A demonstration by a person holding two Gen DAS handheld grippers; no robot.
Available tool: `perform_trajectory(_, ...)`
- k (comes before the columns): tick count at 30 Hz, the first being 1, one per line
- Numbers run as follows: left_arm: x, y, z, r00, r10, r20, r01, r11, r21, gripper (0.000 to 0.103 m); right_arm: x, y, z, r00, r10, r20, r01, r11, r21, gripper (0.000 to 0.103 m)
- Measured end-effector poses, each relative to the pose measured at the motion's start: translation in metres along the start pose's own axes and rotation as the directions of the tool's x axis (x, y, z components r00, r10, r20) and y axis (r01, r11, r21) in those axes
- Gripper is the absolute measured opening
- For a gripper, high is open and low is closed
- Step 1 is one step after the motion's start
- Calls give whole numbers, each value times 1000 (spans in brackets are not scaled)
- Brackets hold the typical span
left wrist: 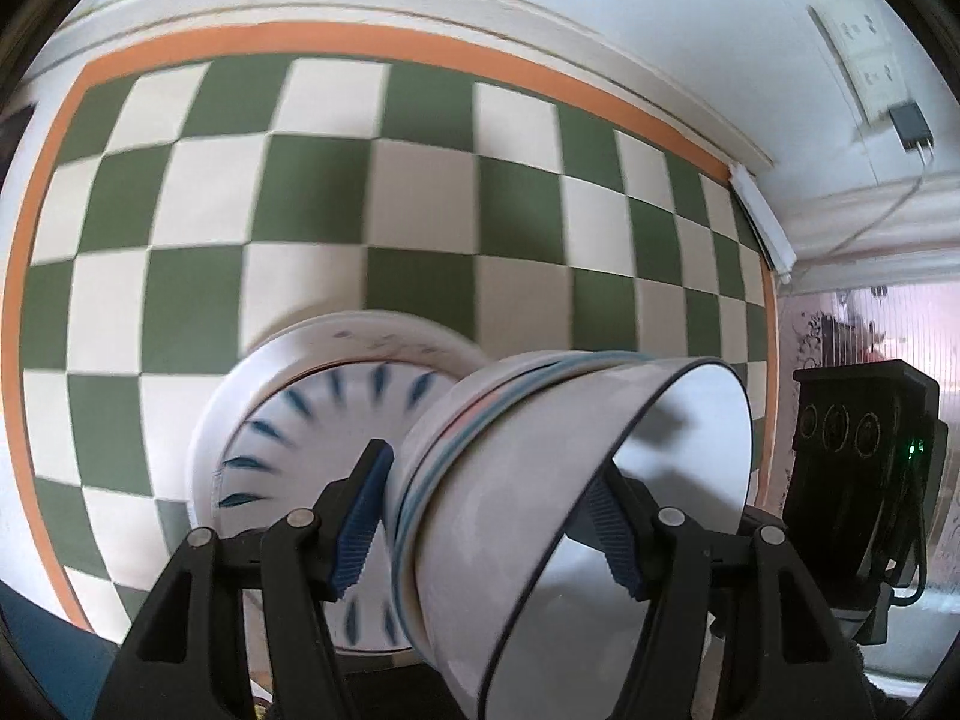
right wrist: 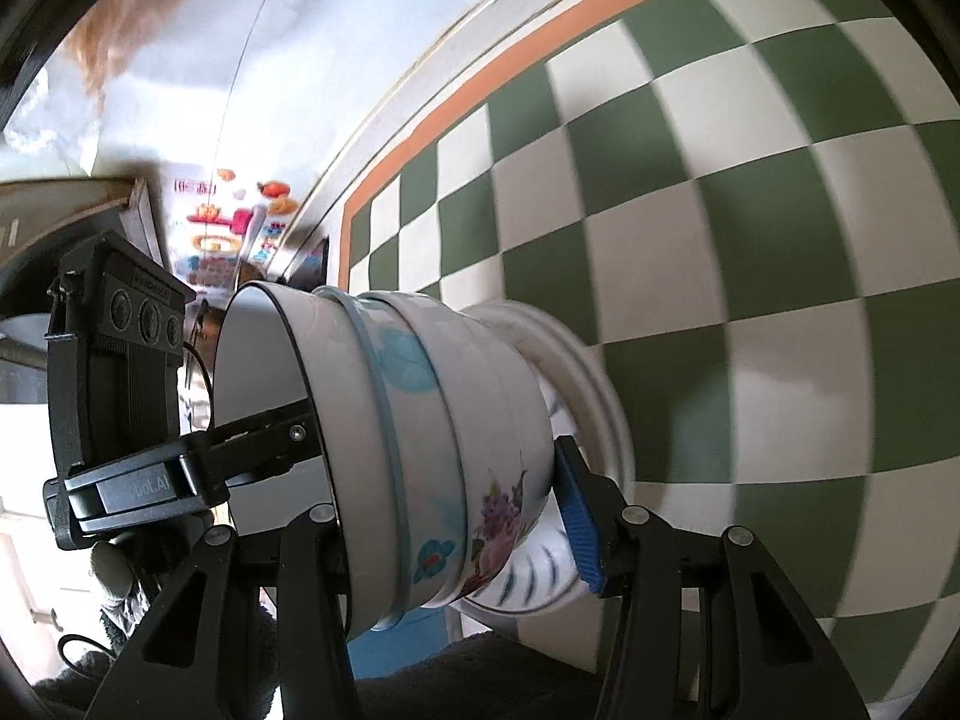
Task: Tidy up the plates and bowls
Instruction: 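Lower the bowl stack onto the blue-striped plate and open both grippers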
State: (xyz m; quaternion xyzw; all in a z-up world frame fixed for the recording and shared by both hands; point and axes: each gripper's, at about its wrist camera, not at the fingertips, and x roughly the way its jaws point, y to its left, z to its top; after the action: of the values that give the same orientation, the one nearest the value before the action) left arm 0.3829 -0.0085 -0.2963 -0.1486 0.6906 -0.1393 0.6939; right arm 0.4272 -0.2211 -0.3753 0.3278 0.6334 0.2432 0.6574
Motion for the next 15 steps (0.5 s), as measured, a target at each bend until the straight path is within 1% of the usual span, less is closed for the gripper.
perform_trajectory(8,3,45,-11,1000,-13,-3,12,997,-72,61,46,20,-5,998,-22,-67,20,999,-31,51)
perform_trajectory(15,18,65,-16,999,-24,-25,21,994,-108,61,74,18,-10,993,-45,-110,43,999,-24,51)
